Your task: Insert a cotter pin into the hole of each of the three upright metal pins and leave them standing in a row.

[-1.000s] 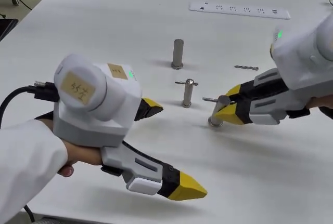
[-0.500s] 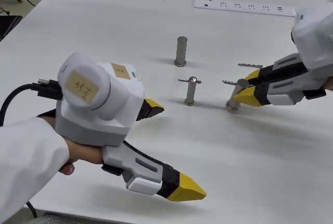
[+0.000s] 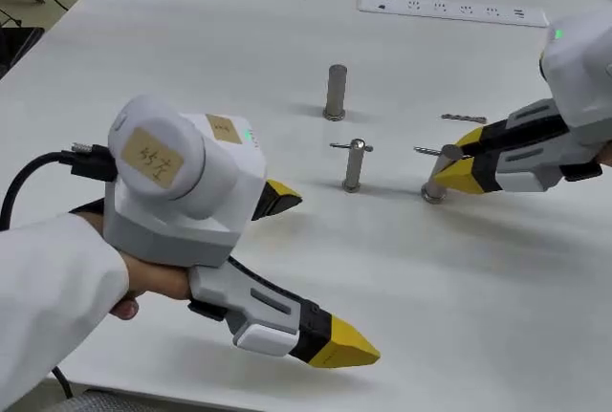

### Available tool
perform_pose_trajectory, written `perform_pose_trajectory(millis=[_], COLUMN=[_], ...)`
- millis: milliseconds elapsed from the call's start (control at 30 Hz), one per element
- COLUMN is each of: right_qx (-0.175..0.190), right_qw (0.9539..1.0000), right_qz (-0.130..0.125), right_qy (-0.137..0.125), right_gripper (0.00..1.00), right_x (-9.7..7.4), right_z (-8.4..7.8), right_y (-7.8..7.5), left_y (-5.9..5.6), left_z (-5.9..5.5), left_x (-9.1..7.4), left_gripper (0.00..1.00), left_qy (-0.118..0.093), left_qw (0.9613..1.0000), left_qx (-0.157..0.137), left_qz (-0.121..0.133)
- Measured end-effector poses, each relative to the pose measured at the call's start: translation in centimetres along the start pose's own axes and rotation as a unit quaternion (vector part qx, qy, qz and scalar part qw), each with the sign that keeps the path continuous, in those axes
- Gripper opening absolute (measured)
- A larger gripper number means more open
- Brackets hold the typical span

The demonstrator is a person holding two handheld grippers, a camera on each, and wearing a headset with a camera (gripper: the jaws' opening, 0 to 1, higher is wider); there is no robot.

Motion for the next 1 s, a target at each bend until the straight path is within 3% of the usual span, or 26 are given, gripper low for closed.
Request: perform_pose_trajectory(millis=[500, 833, 1000], right_qx=[0.008, -0.005, -0.012], right_qw=[0.9998, 0.9998, 0.9997], right_qz=[0.016, 0.016, 0.015], right_qy=[-0.01, -0.015, -0.015], right_gripper=[0.08, 0.08, 0.09], right_x=[0.03, 0.06, 0.04], right_z=[-0.23, -0.2, -0.2], right_y=[0.12, 0.1, 0.16], left_y=[0.04, -0.02, 0.2], left_z=[0.07, 0.0, 0.16], left_x=[0.02, 0.01, -0.12], left_gripper=[0.99, 0.99, 0.99], left_qy=[0.002, 0.005, -0.004], left_qw=[1.0, 1.0, 0.9999], left_qx=[0.003, 0.002, -0.004], left_qz=[0.004, 0.005, 0.011])
Point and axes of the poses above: the centre of the closed fingertips' face, and the gripper's own axes: x roughly forward along the fingers, y roughly to its left, z roughly out of its top, the point moved 10 cm from there along -x, roughly backward along the fingers, and after that the axes turned 15 degrees about x, right-handed, at the moved point
